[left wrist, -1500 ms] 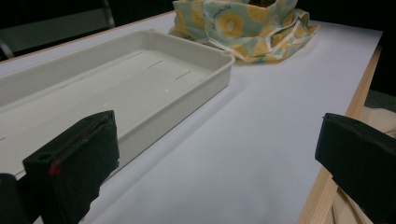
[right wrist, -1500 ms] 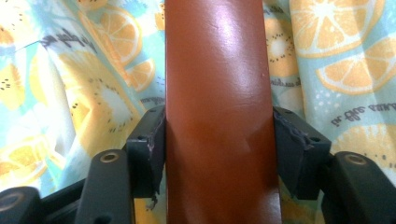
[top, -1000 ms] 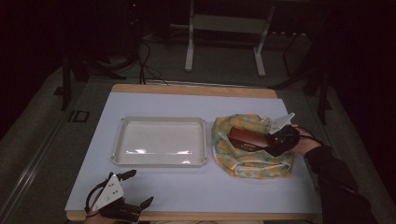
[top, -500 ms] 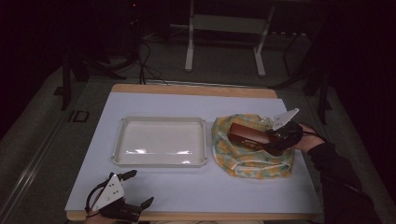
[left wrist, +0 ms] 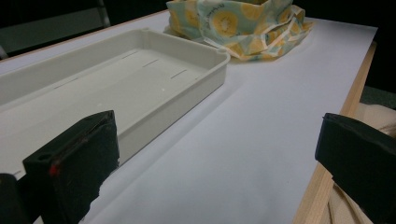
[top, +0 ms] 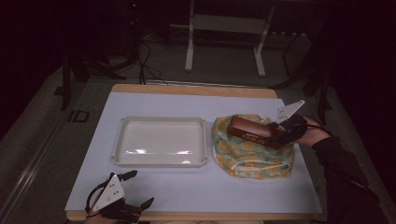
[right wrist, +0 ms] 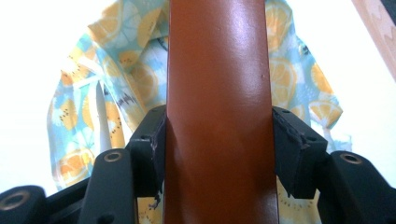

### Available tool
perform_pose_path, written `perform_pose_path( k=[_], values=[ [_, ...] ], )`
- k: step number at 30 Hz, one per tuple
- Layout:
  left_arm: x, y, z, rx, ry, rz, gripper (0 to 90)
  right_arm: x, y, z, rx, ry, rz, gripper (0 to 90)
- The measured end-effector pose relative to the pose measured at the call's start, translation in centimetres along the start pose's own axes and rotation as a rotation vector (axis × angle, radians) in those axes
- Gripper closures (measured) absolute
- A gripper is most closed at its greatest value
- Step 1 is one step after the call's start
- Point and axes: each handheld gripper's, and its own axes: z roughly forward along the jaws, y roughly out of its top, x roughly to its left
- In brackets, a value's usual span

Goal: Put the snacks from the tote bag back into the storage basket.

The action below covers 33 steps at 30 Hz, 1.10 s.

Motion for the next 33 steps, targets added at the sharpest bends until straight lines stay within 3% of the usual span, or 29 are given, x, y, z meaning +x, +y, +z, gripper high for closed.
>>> perform_pose_path(
  k=[15, 17, 33],
  values=[
    [-0.1, 0.0, 0.1, 0.001, -0.012, 0.001, 0.0, 0.3, 2.8, -1.6, -0.013, -0.023, -0.059, 42.9],
    [-0.1, 0.0, 0.0, -0.001, -0.012, 0.0, 0.0, 0.5, 4.1, -2.0, -0.02, -0.017, -0.083, 42.9],
    [-0.2, 0.0, 0.0, 0.001, -0.016, 0.007, 0.0, 1.7, 8.7, -1.9, -0.043, 0.016, -0.185, 42.9]
  ],
)
